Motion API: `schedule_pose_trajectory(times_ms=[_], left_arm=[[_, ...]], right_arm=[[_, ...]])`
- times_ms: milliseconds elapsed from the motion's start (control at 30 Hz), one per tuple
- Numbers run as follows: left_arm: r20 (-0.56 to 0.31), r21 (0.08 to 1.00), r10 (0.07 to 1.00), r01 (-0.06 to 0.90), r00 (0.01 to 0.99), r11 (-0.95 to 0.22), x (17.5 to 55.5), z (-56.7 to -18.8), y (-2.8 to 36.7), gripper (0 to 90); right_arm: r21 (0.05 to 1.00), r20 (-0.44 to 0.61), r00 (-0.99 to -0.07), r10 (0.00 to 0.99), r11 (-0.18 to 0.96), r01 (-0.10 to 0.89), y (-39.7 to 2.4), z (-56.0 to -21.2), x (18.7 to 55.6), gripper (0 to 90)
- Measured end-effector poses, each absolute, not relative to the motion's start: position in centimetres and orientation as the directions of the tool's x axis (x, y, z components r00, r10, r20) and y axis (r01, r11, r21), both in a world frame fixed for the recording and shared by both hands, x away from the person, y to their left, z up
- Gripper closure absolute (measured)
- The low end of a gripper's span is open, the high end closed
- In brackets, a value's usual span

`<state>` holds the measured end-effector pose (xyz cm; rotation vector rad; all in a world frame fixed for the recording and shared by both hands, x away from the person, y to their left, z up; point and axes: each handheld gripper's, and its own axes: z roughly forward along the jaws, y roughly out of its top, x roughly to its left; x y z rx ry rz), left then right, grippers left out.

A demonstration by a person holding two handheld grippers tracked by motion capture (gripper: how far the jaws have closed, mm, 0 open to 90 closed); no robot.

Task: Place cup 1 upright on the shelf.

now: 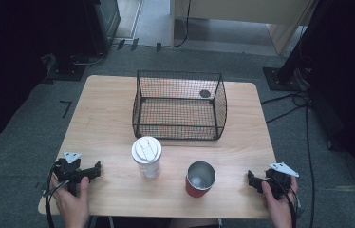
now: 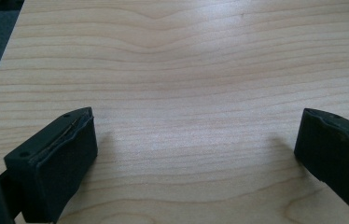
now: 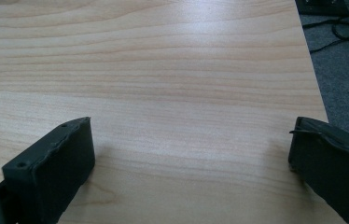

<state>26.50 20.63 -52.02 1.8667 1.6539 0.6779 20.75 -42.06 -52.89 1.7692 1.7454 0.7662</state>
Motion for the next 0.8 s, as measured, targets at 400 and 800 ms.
schedule_pose_trajectory(times_ms=[400, 800], left_arm=[[0.012, 0.693, 0.993, 0.715, 0.115, -0.091, 26.5, -52.0, 20.6, 0.0], [0.012, 0.693, 0.993, 0.715, 0.115, -0.091, 26.5, -52.0, 20.6, 0.0]], right_arm=[[0.729, -0.009, -0.12, 0.993, 0.089, 0.679, -39.8, -51.9, 19.7, 0.7], [0.78, 0.002, -0.242, 0.97, 0.15, 0.607, -36.4, -50.1, 18.3, 0.7]])
